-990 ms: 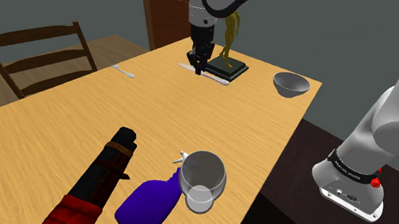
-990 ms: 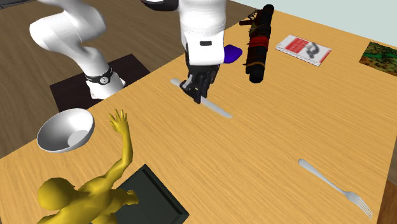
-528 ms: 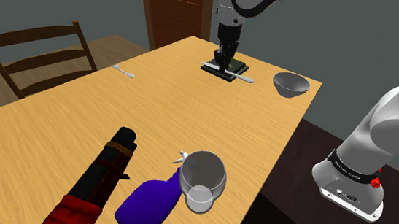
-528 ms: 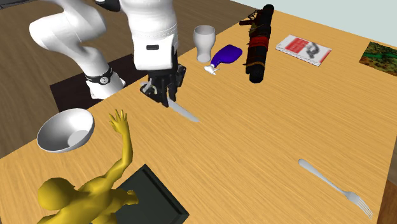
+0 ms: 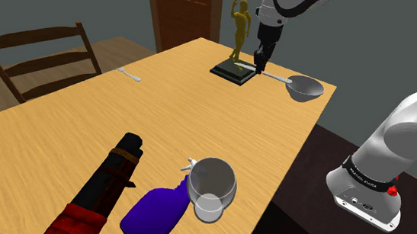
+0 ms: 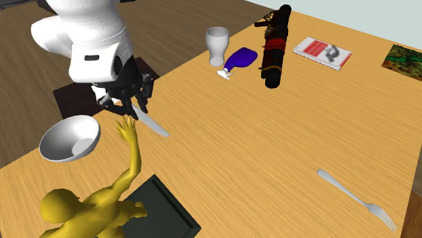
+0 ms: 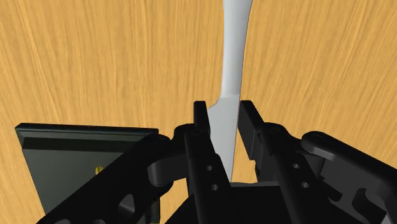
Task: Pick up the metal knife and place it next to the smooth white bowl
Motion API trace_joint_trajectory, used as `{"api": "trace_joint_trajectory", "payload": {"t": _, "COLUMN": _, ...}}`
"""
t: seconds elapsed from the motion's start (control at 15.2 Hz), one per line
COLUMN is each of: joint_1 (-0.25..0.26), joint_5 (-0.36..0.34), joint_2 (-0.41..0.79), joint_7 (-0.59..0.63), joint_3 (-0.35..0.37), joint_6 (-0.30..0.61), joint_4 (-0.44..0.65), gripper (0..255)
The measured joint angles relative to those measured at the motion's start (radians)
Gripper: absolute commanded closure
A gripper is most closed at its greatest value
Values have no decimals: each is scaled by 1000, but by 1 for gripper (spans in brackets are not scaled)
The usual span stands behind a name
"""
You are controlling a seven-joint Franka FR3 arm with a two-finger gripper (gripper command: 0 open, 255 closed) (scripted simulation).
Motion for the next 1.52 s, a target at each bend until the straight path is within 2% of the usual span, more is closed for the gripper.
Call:
{"api": "trace_joint_trajectory", "payload": {"t": 0.33, "joint_1": -35, "joint_5": -15, "joint_2": -65, "joint_7": -84, "joint_3": -57, "joint_6": 15, "joint_4": -80, "gripper": 255}}
{"api": "trace_joint_trajectory", "payload": {"t": 1.52, "joint_1": -39, "joint_5": -22, "joint_2": 61, "joint_7": -84, "joint_3": -58, "joint_6": 280, "joint_4": -220, "gripper": 255}}
